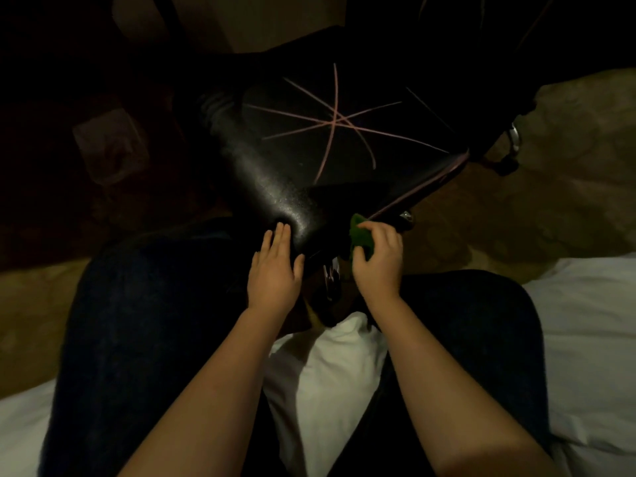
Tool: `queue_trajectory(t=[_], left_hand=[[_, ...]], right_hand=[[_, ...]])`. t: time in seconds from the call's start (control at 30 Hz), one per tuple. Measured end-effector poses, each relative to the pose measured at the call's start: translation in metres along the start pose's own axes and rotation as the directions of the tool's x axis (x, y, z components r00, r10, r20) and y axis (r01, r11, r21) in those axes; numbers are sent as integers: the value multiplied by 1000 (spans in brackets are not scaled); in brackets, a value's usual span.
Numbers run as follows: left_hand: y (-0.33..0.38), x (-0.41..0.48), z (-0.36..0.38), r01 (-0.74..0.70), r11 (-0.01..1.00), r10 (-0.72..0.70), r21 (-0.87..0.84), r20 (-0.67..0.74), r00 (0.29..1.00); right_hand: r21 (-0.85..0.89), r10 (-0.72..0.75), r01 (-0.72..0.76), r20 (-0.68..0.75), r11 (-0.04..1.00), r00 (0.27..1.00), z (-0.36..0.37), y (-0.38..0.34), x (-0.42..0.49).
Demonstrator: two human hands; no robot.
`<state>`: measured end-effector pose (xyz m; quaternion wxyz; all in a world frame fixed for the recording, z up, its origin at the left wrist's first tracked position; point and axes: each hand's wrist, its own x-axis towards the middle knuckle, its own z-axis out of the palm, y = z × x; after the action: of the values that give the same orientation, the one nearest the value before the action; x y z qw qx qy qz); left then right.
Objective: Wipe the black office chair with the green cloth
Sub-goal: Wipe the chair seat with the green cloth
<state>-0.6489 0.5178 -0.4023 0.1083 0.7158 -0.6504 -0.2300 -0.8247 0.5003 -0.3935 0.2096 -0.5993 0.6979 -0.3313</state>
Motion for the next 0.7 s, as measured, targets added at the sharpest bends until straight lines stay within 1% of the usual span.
queue_trajectory(t=[0.1,0.17,0.23,0.33,0.43,0.47,0.6,0.7], left_hand=[[0,0,-1,-3,1000,3,2,4,1000],[0,1,-1,-2,1000,2,-24,3,1000],[1,1,0,2,998,-2,-59,-2,1000],[1,1,2,6,995,-6,-95,-6,1000],[3,2,2,34,993,-34,-113,-2,999],[4,2,3,46,993,-47,-111,-1,999],[6,2,2,80,992,-81,-95,-16,997],[4,3,-1,88,993,-90,-81,-20,996]], right_hand=[[-2,-92,93,97,996,991,10,-11,-13],[-3,-112,112,72,994,991,16,-13,-18],[-14,-115,116,36,993,993,19,-14,-17],[-58,-112,114,47,992,993,22,-14,-16],[4,-47,47,40,999,998,24,-19,-17],[16,-46,46,44,999,998,25,-21,-18],[-16,-184,187,114,982,976,29,-23,-26],[-64,-236,246,139,967,962,34,-23,-30]])
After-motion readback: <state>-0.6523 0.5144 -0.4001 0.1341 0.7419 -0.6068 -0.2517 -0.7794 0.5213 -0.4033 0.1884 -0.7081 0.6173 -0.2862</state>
